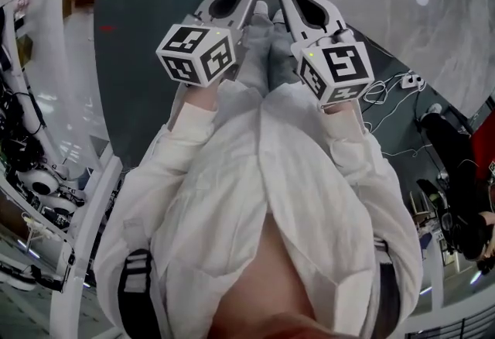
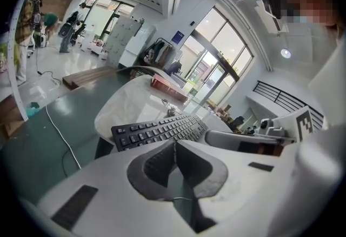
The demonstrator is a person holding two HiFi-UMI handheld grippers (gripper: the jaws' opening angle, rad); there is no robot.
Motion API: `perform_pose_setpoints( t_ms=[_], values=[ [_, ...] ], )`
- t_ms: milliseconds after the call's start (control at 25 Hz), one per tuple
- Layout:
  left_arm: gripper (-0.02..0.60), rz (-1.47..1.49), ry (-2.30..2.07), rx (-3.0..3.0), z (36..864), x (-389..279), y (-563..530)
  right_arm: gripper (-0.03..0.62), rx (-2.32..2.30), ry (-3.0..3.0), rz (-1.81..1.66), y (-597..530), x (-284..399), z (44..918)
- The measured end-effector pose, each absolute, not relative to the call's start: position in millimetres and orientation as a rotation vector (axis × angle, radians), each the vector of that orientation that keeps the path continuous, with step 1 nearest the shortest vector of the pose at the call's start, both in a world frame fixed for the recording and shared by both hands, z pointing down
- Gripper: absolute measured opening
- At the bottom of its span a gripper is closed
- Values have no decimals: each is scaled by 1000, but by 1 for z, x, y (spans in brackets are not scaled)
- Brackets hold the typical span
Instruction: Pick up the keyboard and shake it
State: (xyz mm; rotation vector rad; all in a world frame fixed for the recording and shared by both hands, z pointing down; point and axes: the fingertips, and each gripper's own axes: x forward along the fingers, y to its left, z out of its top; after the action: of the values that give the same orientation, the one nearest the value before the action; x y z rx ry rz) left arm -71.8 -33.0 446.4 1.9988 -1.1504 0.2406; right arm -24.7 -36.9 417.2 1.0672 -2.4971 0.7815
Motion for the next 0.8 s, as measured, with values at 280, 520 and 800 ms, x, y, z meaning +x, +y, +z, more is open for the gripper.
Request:
perform_pose_setpoints(
  t_ms=[280, 520, 800],
  values=[
    [15, 233, -1165, 1935, 462, -83, -30, 29, 1027, -2463, 814, -32, -26, 435],
    [76, 238, -1165, 1901, 471, -99, -29, 29, 1021, -2450, 834, -27, -30, 442],
    [235, 244, -1154, 1845, 486, -96, -24, 29, 1021, -2441, 840, -28, -22, 445]
  ],
)
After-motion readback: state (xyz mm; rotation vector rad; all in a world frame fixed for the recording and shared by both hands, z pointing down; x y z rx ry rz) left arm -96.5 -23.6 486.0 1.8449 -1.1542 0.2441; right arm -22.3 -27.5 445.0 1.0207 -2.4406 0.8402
